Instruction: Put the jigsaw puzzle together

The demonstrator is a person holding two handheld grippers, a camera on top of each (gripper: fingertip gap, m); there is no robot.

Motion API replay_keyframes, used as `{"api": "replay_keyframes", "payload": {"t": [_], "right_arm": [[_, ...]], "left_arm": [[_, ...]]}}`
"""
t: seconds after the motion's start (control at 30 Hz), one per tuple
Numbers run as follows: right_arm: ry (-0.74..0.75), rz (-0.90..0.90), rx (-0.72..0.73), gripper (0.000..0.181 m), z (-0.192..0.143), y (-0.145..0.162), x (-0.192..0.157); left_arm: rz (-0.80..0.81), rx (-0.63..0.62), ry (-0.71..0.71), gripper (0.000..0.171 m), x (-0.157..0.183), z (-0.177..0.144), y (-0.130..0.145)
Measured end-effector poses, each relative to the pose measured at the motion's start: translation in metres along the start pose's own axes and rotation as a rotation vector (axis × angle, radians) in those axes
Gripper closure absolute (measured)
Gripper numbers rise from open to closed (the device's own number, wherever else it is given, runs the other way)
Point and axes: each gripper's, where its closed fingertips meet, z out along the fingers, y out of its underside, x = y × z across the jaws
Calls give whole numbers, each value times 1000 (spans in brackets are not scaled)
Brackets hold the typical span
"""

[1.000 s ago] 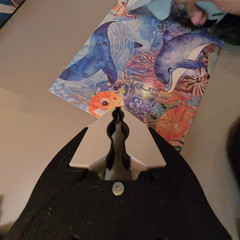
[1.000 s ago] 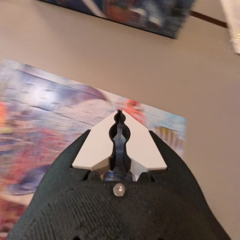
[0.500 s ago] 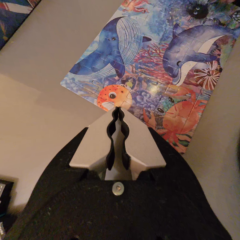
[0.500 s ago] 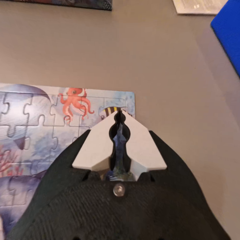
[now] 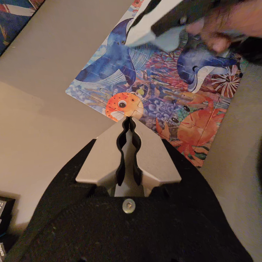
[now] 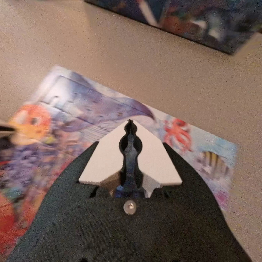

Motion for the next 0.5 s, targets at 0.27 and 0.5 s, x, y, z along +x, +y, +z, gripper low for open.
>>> {"api": "replay_keyframes", "payload": {"t": [0.27, 0.5], "right_arm": [[165, 92, -36, 181, -38, 46, 70], [41, -216, 1, 181, -40, 35, -32]], "left_arm": [[-8, 0, 10, 171, 1, 0, 0], [-2, 0, 3, 171, 0, 0, 0]]}}
